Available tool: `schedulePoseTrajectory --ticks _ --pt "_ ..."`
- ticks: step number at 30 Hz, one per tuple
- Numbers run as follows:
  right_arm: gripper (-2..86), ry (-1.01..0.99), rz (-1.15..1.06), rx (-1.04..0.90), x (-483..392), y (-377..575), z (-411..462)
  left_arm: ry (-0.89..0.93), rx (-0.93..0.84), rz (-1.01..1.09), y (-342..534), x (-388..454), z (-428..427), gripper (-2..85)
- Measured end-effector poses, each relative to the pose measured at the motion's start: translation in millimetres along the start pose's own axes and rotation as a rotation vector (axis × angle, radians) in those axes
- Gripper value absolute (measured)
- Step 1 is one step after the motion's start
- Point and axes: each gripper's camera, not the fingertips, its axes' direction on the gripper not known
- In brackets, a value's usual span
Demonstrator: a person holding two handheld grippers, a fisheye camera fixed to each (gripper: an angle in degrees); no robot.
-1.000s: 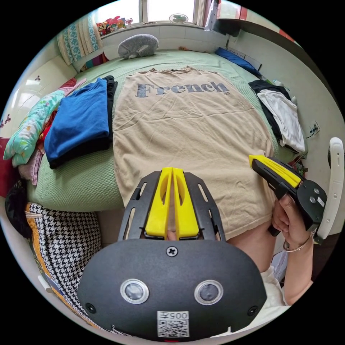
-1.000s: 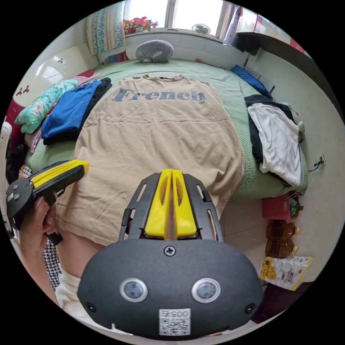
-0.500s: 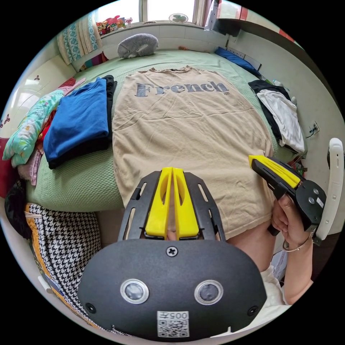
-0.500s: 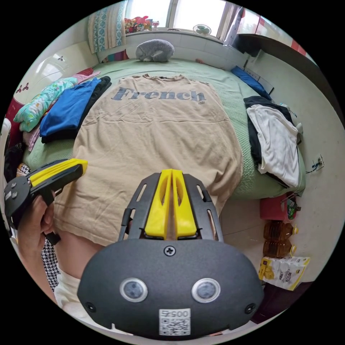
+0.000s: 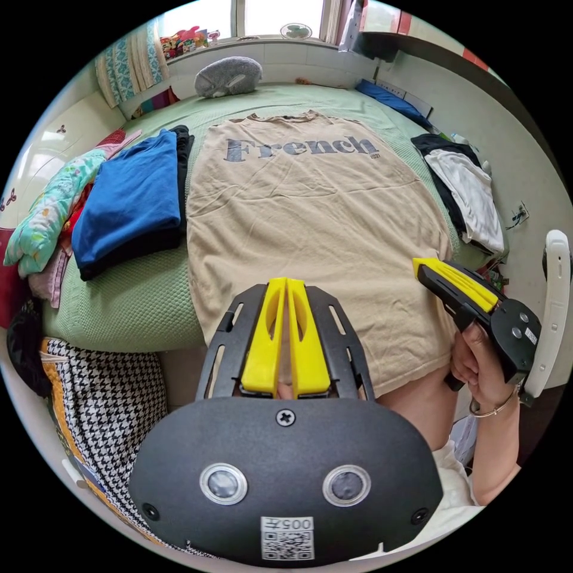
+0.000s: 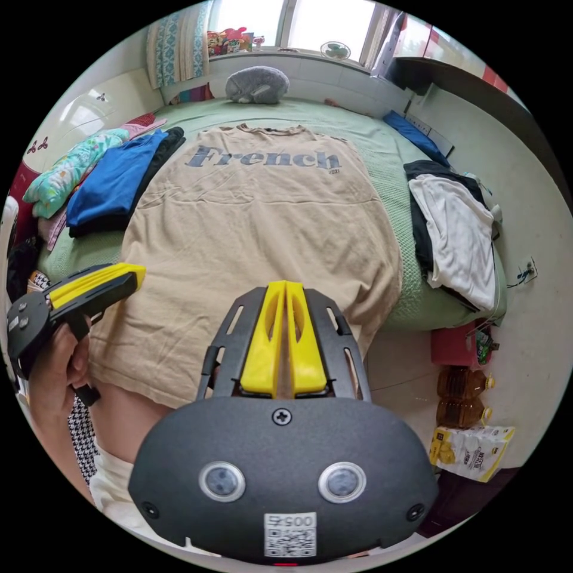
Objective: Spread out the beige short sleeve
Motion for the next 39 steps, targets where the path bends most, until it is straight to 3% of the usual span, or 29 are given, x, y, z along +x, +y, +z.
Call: schedulePoseTrajectory --ticks 19,30,34,39 --pt "-0.9 -0.023 0.011 -0.002 49 -15 -39 0.009 0.012 -0.004 -24 -16 22 -0.5" --pt "-0.9 -0.261 0.085 0.009 112 -29 -74 0.168 -0.003 0.018 -50 -20 32 -0.6" --pt "-0.9 -0.523 0.081 0.045 157 -36 -91 0.253 0.049 0.066 -72 -16 25 -0.6" --pt "1.0 -0.420 0.146 0.189 228 -64 -118 0.267 0.111 0.164 -130 0 32 -0.6"
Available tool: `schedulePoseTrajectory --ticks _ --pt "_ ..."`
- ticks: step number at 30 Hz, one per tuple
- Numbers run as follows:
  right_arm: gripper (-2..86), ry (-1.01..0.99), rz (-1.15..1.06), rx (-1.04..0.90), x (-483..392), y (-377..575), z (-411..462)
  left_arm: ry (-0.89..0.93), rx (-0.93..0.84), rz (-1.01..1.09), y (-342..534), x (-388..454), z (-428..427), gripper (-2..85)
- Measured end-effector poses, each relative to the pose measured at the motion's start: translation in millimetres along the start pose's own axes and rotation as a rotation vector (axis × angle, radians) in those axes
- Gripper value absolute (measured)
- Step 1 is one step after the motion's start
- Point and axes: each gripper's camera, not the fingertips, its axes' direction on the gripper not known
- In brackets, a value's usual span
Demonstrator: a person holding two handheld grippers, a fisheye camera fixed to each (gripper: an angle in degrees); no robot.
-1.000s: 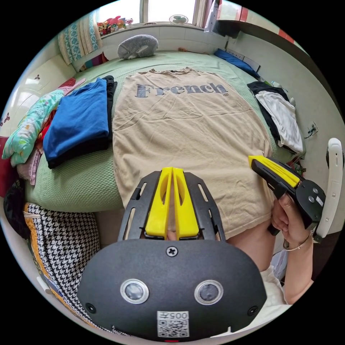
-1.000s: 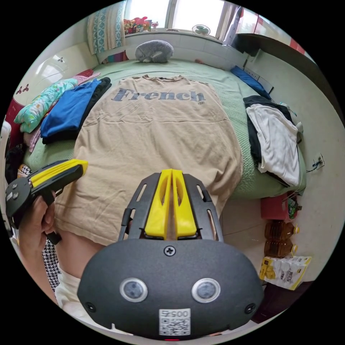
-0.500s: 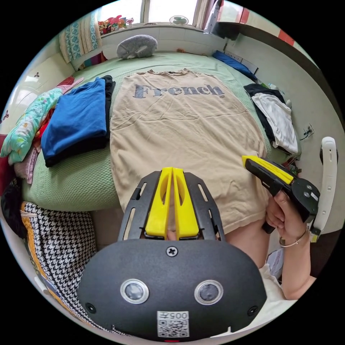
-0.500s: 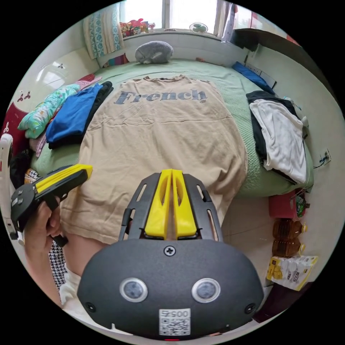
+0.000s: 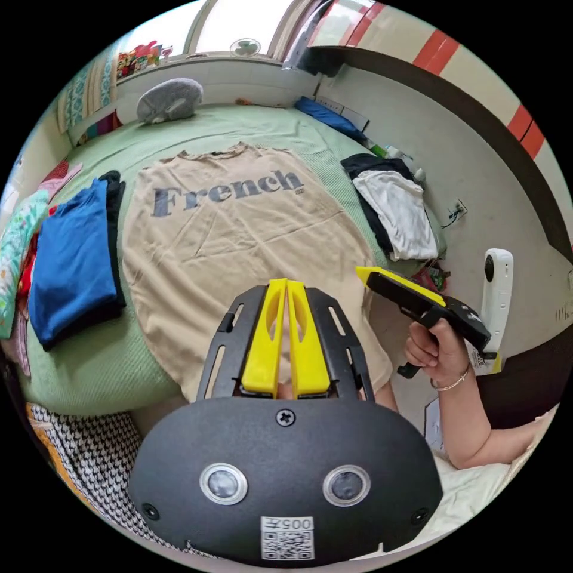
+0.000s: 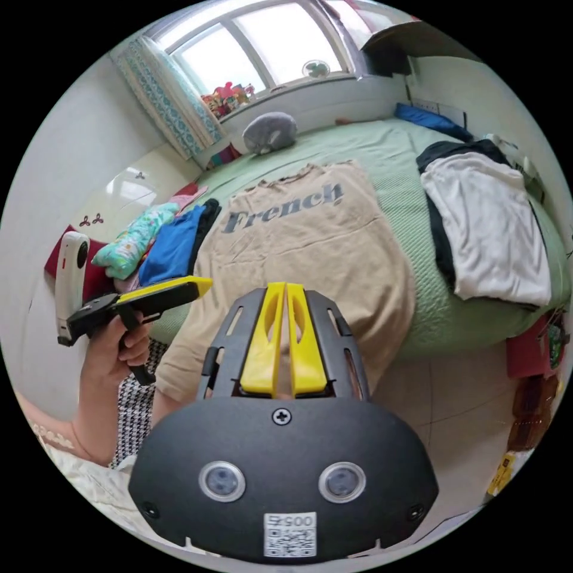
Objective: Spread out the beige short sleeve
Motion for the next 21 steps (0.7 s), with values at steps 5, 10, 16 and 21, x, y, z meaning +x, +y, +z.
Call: schedulePoseTrajectory --ticks 5,10,16,21 --pt "6.5 0.105 -0.025 0.070 60 -99 -9 -0.013 0.018 0.043 -96 -6 60 -0.6" --pt "6.7 0.096 -0.040 -0.030 101 -202 34 0.041 -0.026 -0.012 -156 -27 123 -0.6" --pt "6.5 0.024 0.059 -0.121 150 -313 94 0.101 -0.046 -0.048 -157 -56 146 -0.6" --pt "7.5 0.107 0.107 -0.269 162 -361 145 0.074 -0.068 -0.057 -179 -75 166 -0.7"
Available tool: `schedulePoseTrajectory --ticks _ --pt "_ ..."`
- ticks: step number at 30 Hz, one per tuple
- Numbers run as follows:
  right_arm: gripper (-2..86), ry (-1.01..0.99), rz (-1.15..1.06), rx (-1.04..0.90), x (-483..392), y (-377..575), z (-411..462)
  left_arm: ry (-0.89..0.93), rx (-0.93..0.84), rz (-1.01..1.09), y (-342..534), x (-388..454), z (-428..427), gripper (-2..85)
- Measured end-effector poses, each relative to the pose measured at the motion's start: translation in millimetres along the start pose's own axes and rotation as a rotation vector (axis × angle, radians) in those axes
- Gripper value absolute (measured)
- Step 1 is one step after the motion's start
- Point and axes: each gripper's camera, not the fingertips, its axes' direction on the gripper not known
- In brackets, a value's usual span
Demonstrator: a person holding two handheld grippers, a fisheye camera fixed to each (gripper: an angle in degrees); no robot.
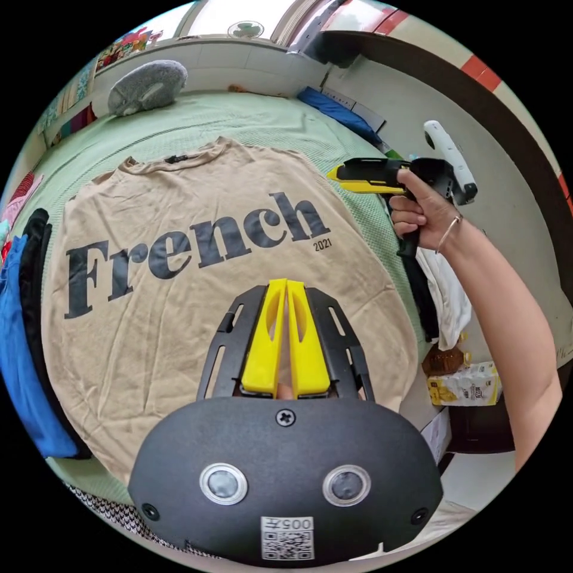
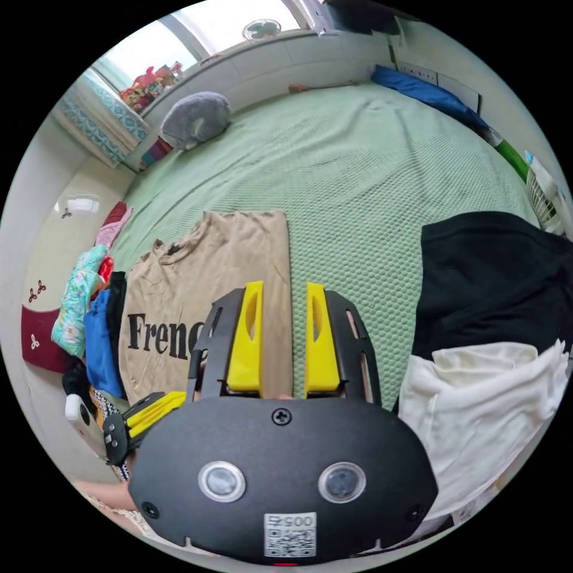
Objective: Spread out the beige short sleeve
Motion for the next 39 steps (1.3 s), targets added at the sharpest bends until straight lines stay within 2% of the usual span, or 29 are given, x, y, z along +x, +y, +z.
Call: schedulePoseTrajectory --ticks 3,5,9,15,19,22,25,27,32,36,39 --pt "6.2 0.028 0.028 0.000 -5 -12 4 0.007 -0.012 -0.004 -13 -9 11 -0.7" --pt "0.8 -0.046 0.048 -0.016 -8 -18 1 0.005 -0.006 0.015 -20 -11 13 -0.7" --pt "-0.6 -0.004 0.049 0.051 -23 -28 -21 0.038 -0.010 0.027 -29 -16 20 -0.7" --pt "-0.4 0.085 -0.219 0.054 -118 -29 -40 0.066 -0.022 0.005 -44 -30 31 -0.7" --pt "2.3 0.025 -0.351 -0.094 -167 -21 -2 0.085 -0.029 -0.003 -54 -40 37 -0.7" --pt "4.0 -0.008 -0.311 -0.129 -164 -30 10 0.107 -0.034 -0.017 -60 -48 41 -0.7" --pt "4.9 -0.105 -0.238 -0.025 -140 -42 -15 0.120 -0.035 -0.030 -65 -56 43 -0.7" --pt "5.4 -0.089 -0.206 0.008 -124 -49 -26 0.131 -0.040 -0.035 -69 -59 46 -0.7" --pt "7.3 -0.030 -0.161 -0.054 -100 -64 -16 0.120 -0.045 -0.028 -78 -61 52 -0.7" --pt "7.9 -0.131 -0.122 -0.064 -99 -72 1 0.111 -0.047 -0.023 -83 -60 56 -0.7" --pt "7.3 -0.096 -0.115 -0.102 -106 -82 20 0.091 -0.050 -0.014 -87 -58 60 -0.7"
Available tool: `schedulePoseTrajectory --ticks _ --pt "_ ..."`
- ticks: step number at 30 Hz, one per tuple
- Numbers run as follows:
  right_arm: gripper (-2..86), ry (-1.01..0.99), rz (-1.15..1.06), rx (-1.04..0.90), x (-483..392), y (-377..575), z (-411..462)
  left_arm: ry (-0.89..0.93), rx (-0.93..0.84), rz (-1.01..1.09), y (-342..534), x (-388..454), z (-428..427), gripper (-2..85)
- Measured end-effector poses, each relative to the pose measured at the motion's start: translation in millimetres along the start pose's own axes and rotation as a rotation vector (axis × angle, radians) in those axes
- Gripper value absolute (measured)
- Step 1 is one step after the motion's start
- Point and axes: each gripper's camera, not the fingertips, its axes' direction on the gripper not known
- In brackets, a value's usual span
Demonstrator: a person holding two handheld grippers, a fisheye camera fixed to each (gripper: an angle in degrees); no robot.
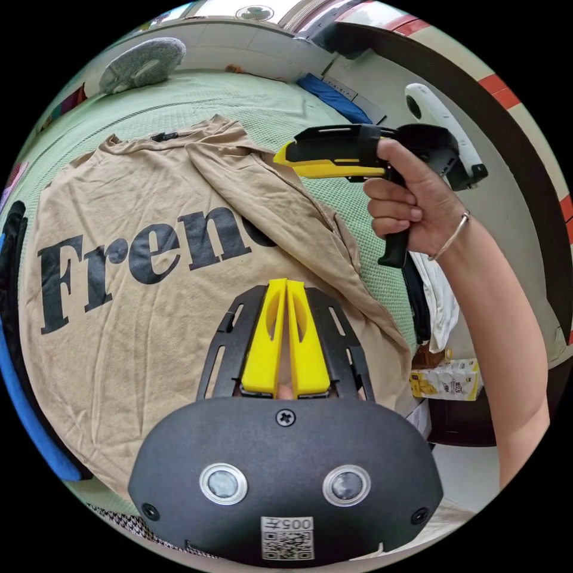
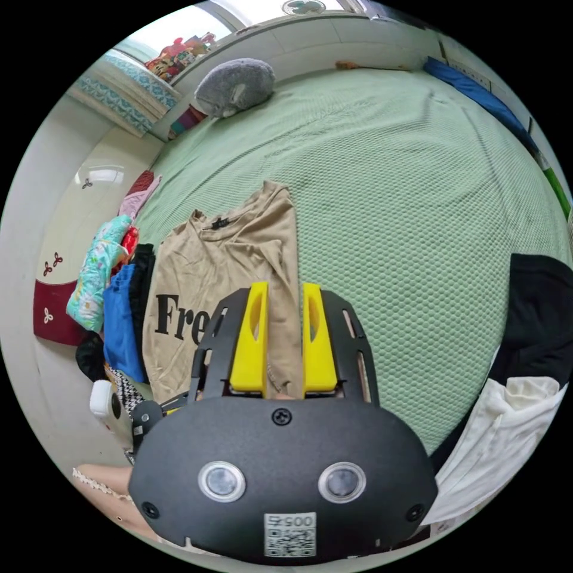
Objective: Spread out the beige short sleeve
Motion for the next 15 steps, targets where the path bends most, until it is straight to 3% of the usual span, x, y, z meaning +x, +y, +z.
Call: schedulePoseTrajectory --ticks 7,15 --pt "-0.5 0.026 0.030 0.068 -8 -8 -2 -0.019 0.008 0.008 -5 1 7 -0.7" --pt "-0.9 0.359 0.107 0.146 5 -26 -54 -0.014 -0.022 -0.013 -5 -5 -3 -0.7"
